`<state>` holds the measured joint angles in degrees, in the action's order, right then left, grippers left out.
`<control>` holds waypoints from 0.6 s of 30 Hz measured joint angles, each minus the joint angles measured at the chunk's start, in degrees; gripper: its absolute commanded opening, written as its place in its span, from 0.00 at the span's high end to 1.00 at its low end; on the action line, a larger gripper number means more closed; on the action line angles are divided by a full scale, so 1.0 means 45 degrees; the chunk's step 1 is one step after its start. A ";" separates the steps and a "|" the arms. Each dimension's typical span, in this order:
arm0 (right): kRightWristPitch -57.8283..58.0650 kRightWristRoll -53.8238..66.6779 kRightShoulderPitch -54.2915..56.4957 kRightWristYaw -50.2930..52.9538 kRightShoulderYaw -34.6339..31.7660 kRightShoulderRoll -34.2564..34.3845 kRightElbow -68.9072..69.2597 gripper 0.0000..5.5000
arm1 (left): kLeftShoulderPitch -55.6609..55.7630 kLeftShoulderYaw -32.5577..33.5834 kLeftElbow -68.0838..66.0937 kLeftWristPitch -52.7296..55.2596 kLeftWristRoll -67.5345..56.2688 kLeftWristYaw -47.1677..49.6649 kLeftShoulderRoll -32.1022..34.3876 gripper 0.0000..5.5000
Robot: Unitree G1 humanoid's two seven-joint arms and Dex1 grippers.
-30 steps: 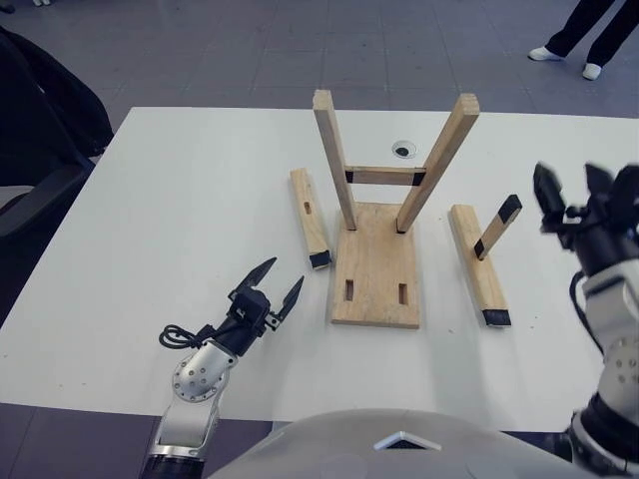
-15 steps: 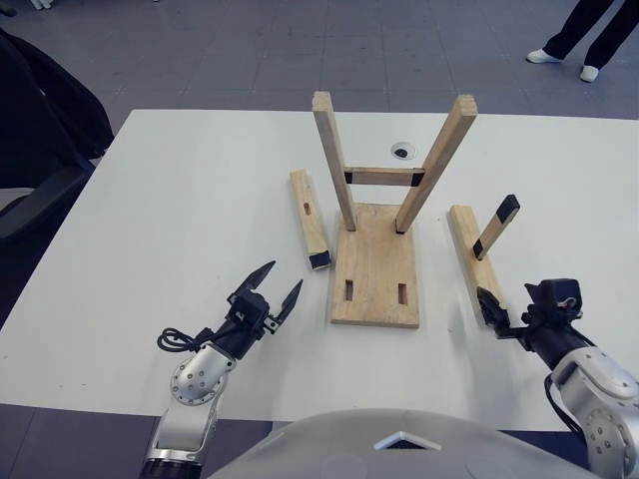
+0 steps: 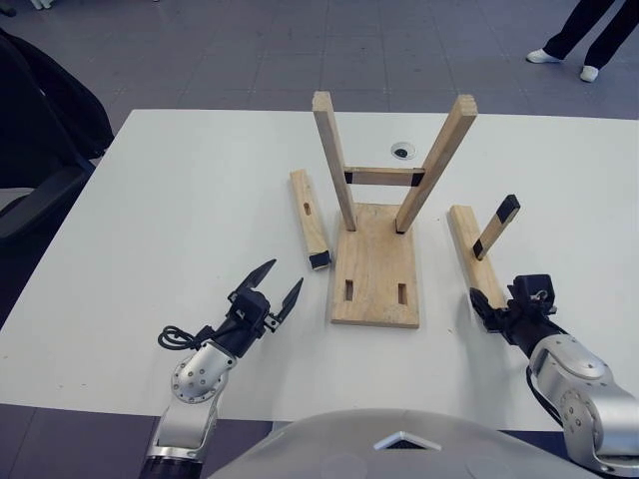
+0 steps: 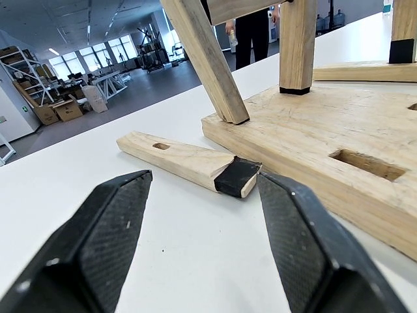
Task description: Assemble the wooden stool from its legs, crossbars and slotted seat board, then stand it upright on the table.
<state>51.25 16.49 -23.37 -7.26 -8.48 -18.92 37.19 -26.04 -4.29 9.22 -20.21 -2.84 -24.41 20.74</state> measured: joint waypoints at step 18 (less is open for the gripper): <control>-0.1518 0.0425 0.4131 -0.0030 -0.1839 0.0050 -0.0985 0.63 | 0.1033 0.1106 0.0364 0.1382 -0.1597 0.0085 0.0001 0.46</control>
<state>44.42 18.40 -4.78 -7.40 -16.76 -18.69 32.76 -21.39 0.69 10.86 -13.99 -10.03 -24.03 20.74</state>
